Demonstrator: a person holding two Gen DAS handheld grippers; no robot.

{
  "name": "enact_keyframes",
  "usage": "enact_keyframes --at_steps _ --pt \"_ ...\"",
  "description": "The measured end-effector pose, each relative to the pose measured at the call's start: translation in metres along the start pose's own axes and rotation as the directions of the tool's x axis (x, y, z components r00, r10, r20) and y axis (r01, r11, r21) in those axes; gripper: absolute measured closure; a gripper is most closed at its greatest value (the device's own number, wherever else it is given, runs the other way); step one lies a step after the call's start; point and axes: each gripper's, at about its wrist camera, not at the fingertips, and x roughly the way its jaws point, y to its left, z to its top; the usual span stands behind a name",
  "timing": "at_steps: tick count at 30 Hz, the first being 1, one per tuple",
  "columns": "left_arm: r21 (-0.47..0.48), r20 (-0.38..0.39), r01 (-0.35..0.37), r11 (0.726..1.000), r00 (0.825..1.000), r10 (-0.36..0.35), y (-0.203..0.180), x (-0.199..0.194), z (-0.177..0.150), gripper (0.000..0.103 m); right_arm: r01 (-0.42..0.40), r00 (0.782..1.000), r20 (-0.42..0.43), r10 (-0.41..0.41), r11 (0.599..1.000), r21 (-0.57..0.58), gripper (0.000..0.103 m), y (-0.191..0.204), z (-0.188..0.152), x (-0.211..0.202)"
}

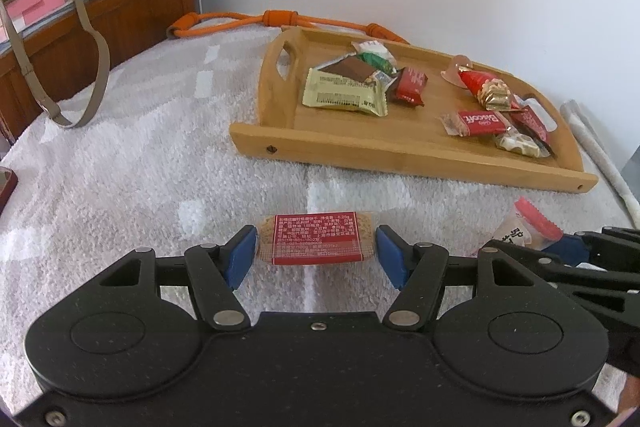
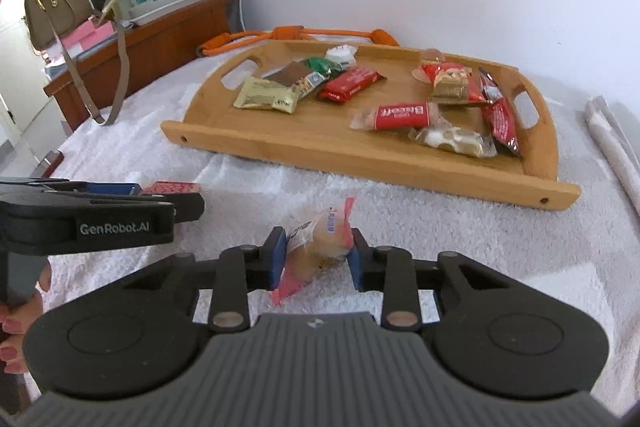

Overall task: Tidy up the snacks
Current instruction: 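Carry both packets onto the bamboo tray and open both tools to release them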

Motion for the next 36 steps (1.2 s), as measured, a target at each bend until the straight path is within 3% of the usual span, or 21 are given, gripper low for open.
enact_keyframes --at_steps 7,16,29,36 --pt "0.008 0.020 0.010 1.000 1.000 -0.010 -0.002 -0.007 0.007 0.041 0.001 1.000 0.024 -0.001 1.000 -0.026 0.075 0.002 0.011 -0.009" --pt "-0.009 0.040 0.053 0.999 0.998 -0.053 -0.004 -0.012 0.030 0.041 0.021 0.998 0.063 -0.019 0.999 -0.037 0.076 -0.004 0.036 -0.022" --pt "-0.077 0.032 0.141 0.987 0.990 -0.139 -0.002 0.004 0.094 0.041 0.044 0.993 0.109 -0.054 0.995 0.087 0.076 -0.040 0.100 -0.018" --pt "-0.056 -0.001 0.136 0.989 0.991 -0.137 -0.013 0.032 0.114 0.041 0.056 0.993 0.094 -0.071 0.987 0.153 0.076 -0.059 0.125 0.010"
